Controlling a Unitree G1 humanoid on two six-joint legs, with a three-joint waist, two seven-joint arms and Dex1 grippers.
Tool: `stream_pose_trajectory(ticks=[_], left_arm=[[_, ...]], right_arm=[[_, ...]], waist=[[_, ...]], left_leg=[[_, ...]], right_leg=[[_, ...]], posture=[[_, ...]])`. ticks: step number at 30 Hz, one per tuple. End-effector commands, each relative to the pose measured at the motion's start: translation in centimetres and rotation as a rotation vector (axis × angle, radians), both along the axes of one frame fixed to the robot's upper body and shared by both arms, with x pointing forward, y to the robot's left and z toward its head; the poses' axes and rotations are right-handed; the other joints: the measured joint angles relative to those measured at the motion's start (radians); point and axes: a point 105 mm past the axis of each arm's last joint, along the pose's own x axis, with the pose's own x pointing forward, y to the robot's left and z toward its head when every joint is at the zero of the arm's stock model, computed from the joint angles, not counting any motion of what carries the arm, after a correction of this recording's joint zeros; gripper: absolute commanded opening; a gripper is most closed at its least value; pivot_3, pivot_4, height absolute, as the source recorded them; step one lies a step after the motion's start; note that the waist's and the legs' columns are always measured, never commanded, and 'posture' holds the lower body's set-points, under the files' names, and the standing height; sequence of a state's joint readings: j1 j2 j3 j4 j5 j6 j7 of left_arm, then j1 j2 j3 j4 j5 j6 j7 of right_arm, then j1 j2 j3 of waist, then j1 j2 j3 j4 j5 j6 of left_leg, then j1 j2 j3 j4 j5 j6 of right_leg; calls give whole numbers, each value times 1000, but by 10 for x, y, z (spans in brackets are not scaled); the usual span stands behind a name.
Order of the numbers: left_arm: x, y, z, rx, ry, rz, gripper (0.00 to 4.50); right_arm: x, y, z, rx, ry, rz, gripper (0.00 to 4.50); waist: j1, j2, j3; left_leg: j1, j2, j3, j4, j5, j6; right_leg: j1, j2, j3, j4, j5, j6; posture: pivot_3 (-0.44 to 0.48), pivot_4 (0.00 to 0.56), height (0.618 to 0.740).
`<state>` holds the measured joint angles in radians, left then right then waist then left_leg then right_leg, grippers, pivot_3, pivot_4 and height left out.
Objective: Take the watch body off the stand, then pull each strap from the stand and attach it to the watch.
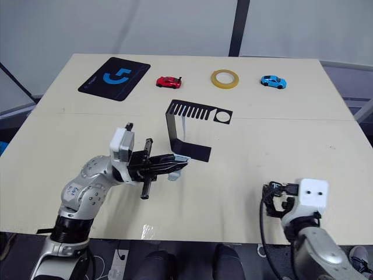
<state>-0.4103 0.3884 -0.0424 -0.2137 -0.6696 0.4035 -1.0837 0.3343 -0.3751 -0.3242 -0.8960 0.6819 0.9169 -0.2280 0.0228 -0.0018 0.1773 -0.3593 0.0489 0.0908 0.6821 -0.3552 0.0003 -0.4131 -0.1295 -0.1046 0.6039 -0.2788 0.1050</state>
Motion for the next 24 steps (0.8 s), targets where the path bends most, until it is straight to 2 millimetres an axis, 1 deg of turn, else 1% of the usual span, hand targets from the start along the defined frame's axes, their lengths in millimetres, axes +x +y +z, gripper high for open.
stream_pose_trajectory(ticks=[1,6,13,16,20,24], left_arm=[[-7,-2,8,-13,-35,-13,0],[-8,-3,8,-11,-28,-16,0],[-8,-5,9,-11,-23,-26,0],[-8,-5,9,-9,-24,-25,0],[-8,-6,9,-8,-23,-23,0],[-8,-6,10,-9,-22,-19,0]], right_arm=[[0,-1,2,-53,-17,-47,4482],[6,-1,-5,-80,-15,-96,4482],[15,1,-13,-56,-22,-165,4482],[17,-3,-17,-28,-19,-214,4482],[20,-3,-17,-34,-21,-220,4482],[23,4,-23,-26,-7,-211,4482]], waist=[[1,0,0],[-1,0,0],[-5,0,0],[-5,0,0],[-7,0,0],[-11,0,0]], left_leg=[[-1,0,0,0,0,0],[-1,0,0,0,0,0],[-1,0,0,0,0,0],[-1,1,0,0,0,0],[-1,0,0,0,0,0],[-1,1,0,0,0,0]], right_leg=[[0,0,0,0,0,0],[0,0,0,-1,0,0],[0,1,0,0,0,0],[0,1,-1,-1,0,0],[0,1,0,-1,0,0],[0,1,-1,0,0,0]], posture=[[0,150,737],[0,150,737],[0,150,737],[0,150,737],[0,150,737],[0,150,737]])
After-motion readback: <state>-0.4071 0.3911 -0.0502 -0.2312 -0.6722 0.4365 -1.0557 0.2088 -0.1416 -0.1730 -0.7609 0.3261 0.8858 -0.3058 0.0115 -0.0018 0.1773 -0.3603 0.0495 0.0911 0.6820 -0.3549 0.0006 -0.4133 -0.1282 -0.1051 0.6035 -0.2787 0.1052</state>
